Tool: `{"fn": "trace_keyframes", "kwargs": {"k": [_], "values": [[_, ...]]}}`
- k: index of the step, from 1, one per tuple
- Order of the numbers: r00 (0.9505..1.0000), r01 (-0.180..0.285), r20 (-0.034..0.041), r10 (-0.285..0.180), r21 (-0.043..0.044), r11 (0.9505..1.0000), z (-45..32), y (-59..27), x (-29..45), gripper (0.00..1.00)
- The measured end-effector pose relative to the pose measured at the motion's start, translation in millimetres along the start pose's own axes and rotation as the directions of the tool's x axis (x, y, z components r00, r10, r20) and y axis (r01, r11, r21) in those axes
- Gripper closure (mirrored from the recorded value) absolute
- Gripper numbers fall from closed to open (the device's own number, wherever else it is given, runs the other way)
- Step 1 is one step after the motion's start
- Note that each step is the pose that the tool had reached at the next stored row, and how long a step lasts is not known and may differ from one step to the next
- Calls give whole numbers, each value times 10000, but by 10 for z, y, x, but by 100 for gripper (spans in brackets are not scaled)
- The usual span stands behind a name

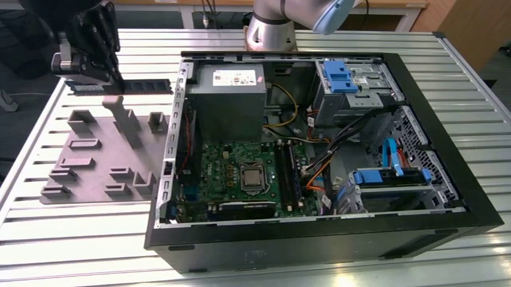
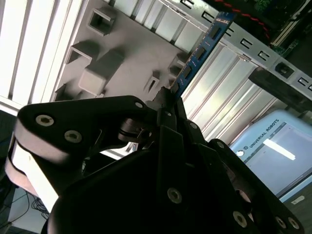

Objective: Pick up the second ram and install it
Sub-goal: 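Pick up the second ram and move it above second insertion slot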

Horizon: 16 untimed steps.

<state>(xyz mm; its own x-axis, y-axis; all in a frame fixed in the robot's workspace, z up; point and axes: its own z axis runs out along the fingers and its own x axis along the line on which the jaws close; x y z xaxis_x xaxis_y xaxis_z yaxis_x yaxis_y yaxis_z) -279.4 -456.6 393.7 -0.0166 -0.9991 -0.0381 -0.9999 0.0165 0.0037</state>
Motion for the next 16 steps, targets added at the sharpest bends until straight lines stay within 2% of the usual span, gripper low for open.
{"fn": "trace_keyframes", "kwargs": {"k": [16], "values": [[10000, 0, 0, 0, 0, 10000, -1, -275, -5, 86]]}}
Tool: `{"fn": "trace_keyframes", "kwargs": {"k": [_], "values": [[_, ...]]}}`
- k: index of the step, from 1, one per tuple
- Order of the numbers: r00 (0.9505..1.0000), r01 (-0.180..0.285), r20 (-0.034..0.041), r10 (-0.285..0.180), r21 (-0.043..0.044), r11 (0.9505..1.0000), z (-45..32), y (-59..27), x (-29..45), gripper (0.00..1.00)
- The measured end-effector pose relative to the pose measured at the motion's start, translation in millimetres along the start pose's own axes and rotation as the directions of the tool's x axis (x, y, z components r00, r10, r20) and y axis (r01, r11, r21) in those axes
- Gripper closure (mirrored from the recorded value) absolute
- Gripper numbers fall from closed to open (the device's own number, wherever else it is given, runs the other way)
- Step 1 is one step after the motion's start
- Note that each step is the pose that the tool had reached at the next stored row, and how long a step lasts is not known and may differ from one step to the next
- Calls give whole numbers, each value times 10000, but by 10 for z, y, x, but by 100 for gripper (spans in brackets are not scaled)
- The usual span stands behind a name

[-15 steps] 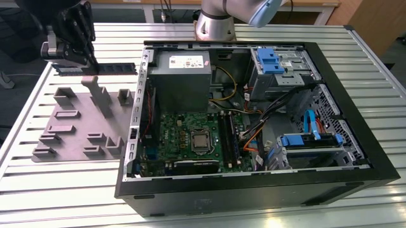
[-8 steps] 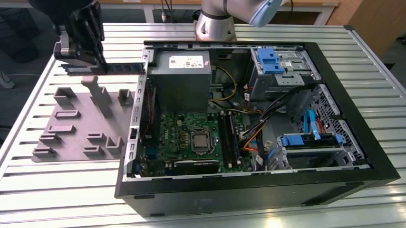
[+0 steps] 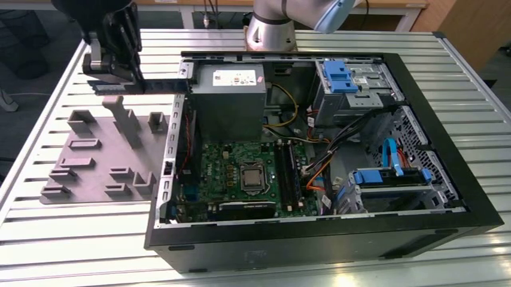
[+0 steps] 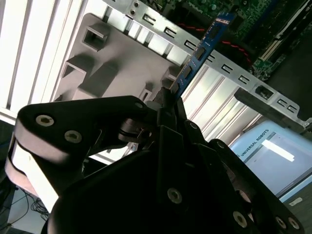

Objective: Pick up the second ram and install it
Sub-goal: 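Pick up the second ram and move it above second insertion slot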

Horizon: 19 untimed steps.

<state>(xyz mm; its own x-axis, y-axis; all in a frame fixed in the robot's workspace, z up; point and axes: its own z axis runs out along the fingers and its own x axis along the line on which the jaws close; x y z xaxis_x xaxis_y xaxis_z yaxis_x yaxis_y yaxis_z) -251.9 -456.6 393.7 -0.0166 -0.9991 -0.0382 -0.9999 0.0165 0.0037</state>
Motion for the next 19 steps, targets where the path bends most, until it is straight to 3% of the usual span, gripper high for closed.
{"fn": "trace_keyframes", "kwargs": {"k": [19], "values": [[10000, 1, -1, -1, 0, 10000, -1, -345, -6, 86]]}}
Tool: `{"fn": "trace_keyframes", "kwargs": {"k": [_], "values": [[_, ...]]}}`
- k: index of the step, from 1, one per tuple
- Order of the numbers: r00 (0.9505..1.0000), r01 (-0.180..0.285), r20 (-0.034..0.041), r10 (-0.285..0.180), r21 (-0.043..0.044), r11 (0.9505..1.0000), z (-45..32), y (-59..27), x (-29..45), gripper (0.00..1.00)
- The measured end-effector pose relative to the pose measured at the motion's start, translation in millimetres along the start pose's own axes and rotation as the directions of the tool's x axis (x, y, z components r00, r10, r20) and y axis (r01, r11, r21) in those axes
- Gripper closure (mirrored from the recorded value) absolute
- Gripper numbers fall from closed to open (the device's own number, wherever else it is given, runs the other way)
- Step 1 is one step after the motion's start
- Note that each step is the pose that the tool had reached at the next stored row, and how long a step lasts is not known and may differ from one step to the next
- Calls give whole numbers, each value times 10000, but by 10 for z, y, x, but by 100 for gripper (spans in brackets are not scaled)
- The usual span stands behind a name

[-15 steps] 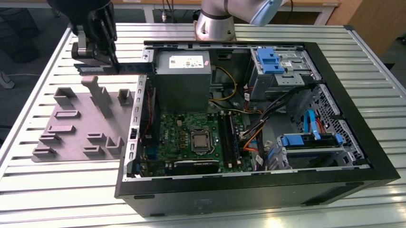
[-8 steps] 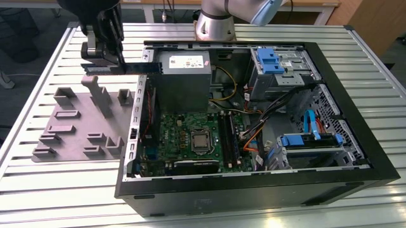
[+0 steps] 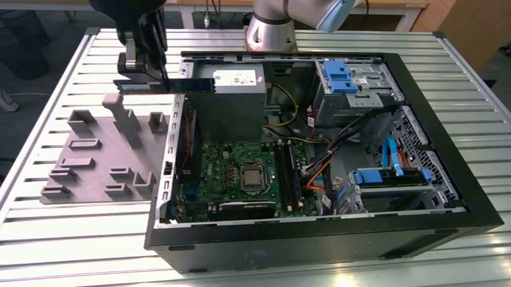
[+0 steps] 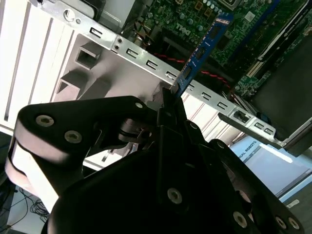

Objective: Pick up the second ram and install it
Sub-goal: 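Pick up the second ram and move it above second insertion slot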

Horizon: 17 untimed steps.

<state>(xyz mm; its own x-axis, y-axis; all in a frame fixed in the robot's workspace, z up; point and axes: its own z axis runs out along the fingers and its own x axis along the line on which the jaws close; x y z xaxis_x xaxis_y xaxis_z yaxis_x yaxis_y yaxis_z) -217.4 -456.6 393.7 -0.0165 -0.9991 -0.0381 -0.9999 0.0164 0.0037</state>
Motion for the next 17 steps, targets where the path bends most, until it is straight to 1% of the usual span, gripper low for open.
{"fn": "trace_keyframes", "kwargs": {"k": [17], "values": [[10000, 0, 0, 0, 0, 10000, -1, -328, -5, 86]]}}
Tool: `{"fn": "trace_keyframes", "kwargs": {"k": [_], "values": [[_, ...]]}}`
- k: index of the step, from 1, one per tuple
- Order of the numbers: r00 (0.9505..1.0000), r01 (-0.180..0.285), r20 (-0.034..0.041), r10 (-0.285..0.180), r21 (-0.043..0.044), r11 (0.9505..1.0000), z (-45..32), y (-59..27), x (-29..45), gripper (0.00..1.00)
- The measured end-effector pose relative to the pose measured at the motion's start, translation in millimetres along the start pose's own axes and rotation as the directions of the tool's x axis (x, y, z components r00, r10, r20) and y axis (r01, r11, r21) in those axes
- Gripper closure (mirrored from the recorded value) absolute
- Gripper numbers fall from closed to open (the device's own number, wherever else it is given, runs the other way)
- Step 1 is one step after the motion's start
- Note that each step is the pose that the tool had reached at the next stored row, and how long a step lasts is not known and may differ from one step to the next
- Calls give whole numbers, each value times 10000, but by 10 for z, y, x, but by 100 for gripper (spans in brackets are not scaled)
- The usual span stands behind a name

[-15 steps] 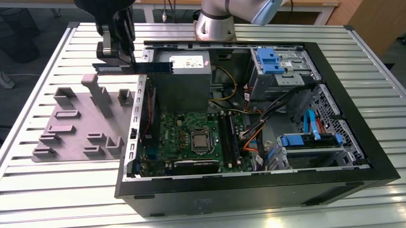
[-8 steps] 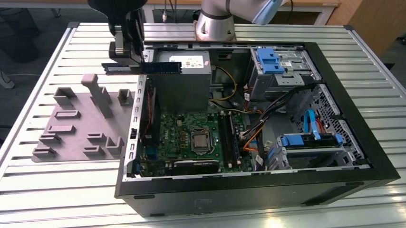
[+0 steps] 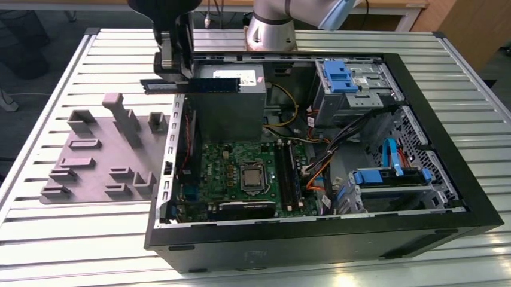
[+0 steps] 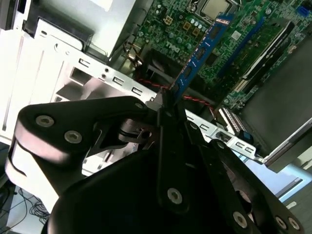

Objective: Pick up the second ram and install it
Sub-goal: 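Pick up the second ram and move it above second insertion slot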

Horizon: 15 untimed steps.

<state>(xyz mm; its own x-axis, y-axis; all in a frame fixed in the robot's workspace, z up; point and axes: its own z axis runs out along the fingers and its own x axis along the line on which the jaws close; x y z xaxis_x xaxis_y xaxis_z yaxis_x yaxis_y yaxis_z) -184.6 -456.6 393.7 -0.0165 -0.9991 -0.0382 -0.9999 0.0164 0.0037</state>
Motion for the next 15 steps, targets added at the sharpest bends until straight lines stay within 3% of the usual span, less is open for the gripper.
{"fn": "trace_keyframes", "kwargs": {"k": [15], "values": [[10000, -1, 0, 1, 0, 10000, -1, -274, -5, 86]]}}
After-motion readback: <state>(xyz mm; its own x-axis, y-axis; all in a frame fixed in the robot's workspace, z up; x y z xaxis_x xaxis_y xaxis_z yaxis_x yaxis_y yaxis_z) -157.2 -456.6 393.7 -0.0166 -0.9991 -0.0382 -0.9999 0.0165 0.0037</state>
